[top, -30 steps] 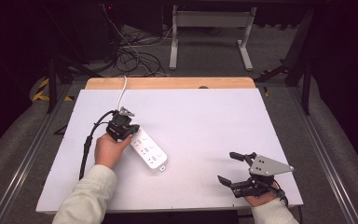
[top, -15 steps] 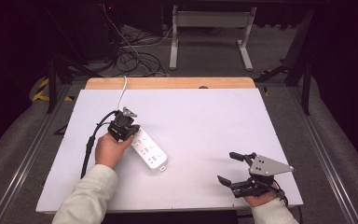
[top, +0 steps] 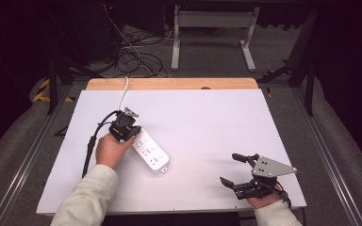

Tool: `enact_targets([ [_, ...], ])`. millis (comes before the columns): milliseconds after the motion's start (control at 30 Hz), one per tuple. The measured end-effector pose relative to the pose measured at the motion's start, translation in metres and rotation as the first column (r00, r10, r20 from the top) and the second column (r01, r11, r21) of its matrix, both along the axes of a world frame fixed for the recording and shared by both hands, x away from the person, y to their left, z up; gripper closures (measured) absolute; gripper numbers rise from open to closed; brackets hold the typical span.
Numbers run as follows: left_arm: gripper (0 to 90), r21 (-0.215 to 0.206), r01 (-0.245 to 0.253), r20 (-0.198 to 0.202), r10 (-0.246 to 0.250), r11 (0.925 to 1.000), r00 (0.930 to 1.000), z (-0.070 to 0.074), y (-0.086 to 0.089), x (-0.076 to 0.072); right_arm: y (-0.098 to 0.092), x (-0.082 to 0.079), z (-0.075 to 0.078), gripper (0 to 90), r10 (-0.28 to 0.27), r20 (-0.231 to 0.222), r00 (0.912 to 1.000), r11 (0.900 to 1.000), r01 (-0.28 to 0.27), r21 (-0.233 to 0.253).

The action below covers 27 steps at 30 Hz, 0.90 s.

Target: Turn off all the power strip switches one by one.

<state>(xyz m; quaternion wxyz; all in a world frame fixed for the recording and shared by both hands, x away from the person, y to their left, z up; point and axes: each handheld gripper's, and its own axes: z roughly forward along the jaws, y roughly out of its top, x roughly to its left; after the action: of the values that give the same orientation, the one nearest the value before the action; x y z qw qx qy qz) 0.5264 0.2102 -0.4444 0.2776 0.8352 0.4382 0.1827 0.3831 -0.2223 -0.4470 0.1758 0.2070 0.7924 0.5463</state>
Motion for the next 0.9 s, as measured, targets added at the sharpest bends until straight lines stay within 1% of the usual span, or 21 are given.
enact_targets([
  [33, 90.0, -0.010, 0.003, -0.005, -0.003, 0.9999, 1.0000, 0.001, 0.001, -0.001, 0.000, 0.000, 0.000, 13.5, -0.003, -0.002, 1.0000, 1.000, 0.003, -0.001],
  [67, 90.0, -0.040, 0.002, 0.002, -0.002, 0.9992, 1.0000, 0.003, 0.003, -0.003, 0.000, 0.000, 0.000, 13.5, -0.004, -0.004, 1.0000, 1.000, 0.004, 0.000],
  [100, 90.0, -0.046, 0.006, 0.031, -0.005, 0.9989, 0.9995, 0.008, 0.005, -0.006, 0.000, 0.000, 0.000, 13.5, -0.005, -0.006, 1.0000, 1.000, 0.005, 0.000],
  [167, 90.0, -0.096, 0.009, 0.067, -0.002, 0.9953, 0.9978, 0.019, 0.010, -0.014, -0.001, 0.001, 0.000, 13.5, -0.004, -0.004, 1.0000, 1.000, 0.004, 0.003],
  [233, 90.0, -0.135, 0.017, 0.104, -0.003, 0.9907, 0.9945, 0.030, 0.015, -0.021, -0.001, 0.001, 0.000, 13.5, -0.004, -0.001, 1.0000, 1.000, 0.004, 0.002],
  [333, 90.0, -0.165, 0.029, 0.142, -0.005, 0.9859, 0.9899, 0.041, 0.021, -0.033, -0.001, 0.000, 0.000, 13.5, -0.004, -0.003, 1.0000, 1.000, 0.004, 0.003],
  [433, 90.0, -0.180, 0.045, 0.187, -0.011, 0.9827, 0.9823, 0.049, 0.026, -0.047, -0.001, 0.000, 0.000, 13.5, -0.005, 0.001, 1.0000, 1.000, 0.005, -0.002],
  [467, 83.7, -0.198, 0.051, 0.206, -0.009, 0.9788, 0.9785, 0.051, 0.029, -0.051, -0.001, 0.000, 0.000, 13.5, -0.005, 0.000, 1.0000, 1.000, 0.005, -0.002],
  [500, 71.9, -0.227, 0.058, 0.208, -0.010, 0.9721, 0.9782, 0.053, 0.031, -0.056, -0.001, 0.000, 0.000, 13.5, -0.006, -0.003, 1.0000, 1.000, 0.006, 0.001],
  [533, 71.7, -0.252, 0.069, 0.209, -0.015, 0.9653, 0.9778, 0.055, 0.034, -0.060, -0.001, 0.000, 0.000, 13.5, -0.006, -0.002, 1.0000, 1.000, 0.006, 0.002],
  [567, 70.5, -0.259, 0.079, 0.228, -0.018, 0.9626, 0.9734, 0.057, 0.037, -0.065, -0.001, 0.000, 0.000, 13.5, -0.006, -0.003, 1.0000, 1.000, 0.006, 0.001],
  [633, 67.9, -0.297, 0.100, 0.253, -0.022, 0.9496, 0.9671, 0.060, 0.043, -0.075, 0.000, 0.000, 0.000, 13.5, -0.004, 0.003, 1.0000, 1.000, 0.004, -0.001],
  [700, 65.3, -0.322, 0.115, 0.270, -0.025, 0.9396, 0.9624, 0.063, 0.048, -0.084, -0.001, -0.001, 0.000, 13.5, -0.006, 0.000, 1.0000, 1.000, 0.006, -0.002],
  [767, 62.0, -0.333, 0.147, 0.305, -0.041, 0.9313, 0.9515, 0.065, 0.053, -0.092, -0.001, -0.001, 0.000, 13.5, -0.007, 0.001, 1.0000, 1.000, 0.007, -0.002],
  [800, 60.5, -0.340, 0.169, 0.314, -0.058, 0.9251, 0.9476, 0.065, 0.055, -0.095, -0.001, -0.001, 0.000, 13.5, -0.008, -0.001, 1.0000, 1.000, 0.008, -0.002],
  [833, 59.0, -0.356, 0.183, 0.310, -0.069, 0.9164, 0.9483, 0.065, 0.057, -0.098, -0.001, -0.001, 0.000, 13.5, -0.007, -0.001, 1.0000, 1.000, 0.007, -0.002],
  [867, 56.8, -0.367, 0.198, 0.314, -0.080, 0.9088, 0.9461, 0.066, 0.059, -0.101, -0.001, -0.001, 0.000, 13.5, -0.008, -0.001, 1.0000, 1.000, 0.008, -0.002],
  [900, 53.8, -0.378, 0.204, 0.320, -0.079, 0.9033, 0.9441, 0.066, 0.060, -0.105, 0.000, -0.001, 0.000, 13.5, -0.007, 0.000, 1.0000, 1.000, 0.007, 0.000],
])
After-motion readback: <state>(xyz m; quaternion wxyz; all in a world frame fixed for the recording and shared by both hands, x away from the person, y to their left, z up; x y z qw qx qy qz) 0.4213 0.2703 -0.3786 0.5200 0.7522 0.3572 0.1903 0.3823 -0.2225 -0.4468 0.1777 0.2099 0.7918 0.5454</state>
